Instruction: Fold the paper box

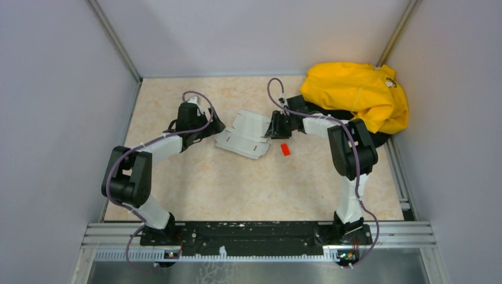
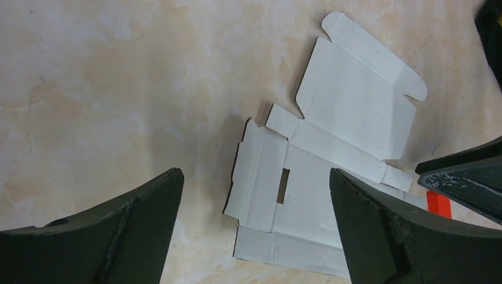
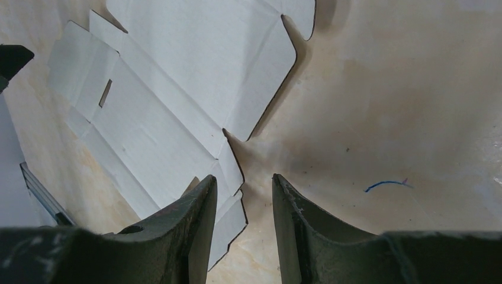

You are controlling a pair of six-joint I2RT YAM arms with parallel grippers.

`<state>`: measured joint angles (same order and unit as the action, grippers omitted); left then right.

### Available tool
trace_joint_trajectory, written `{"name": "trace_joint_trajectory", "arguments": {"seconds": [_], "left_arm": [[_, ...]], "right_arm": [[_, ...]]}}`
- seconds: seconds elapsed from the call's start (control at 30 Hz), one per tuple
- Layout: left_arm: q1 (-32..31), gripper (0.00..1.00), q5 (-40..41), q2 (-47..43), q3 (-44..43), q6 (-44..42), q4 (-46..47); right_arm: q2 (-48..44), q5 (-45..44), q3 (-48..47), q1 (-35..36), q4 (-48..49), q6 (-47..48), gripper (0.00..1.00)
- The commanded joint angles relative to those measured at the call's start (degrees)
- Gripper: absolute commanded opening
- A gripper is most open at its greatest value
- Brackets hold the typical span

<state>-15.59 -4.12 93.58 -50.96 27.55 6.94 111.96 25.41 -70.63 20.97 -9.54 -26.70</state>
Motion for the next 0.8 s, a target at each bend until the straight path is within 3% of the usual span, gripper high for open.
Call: {"name": "trace_joint_trajectory", "arguments": {"seconds": [0.0, 0.5, 0.77], "left_arm": [[0.3, 0.99, -1.13, 0.43, -0.81, -0.05, 0.82], [1.0, 0.99, -1.43, 3.23, -2.46, 0.31, 1.39], [1.08, 0.99, -1.52, 0.57, -0.99, 2.78, -2.21]], "right_arm": [[1.01, 2.3, -3.03, 0.2, 1.26, 0.51, 0.39], [2.35, 2.31, -5.12, 1.44, -0.49, 1.62, 0.36], [1.25, -2.36, -8.52, 1.5, -6.67, 6.85, 0.36]]}}
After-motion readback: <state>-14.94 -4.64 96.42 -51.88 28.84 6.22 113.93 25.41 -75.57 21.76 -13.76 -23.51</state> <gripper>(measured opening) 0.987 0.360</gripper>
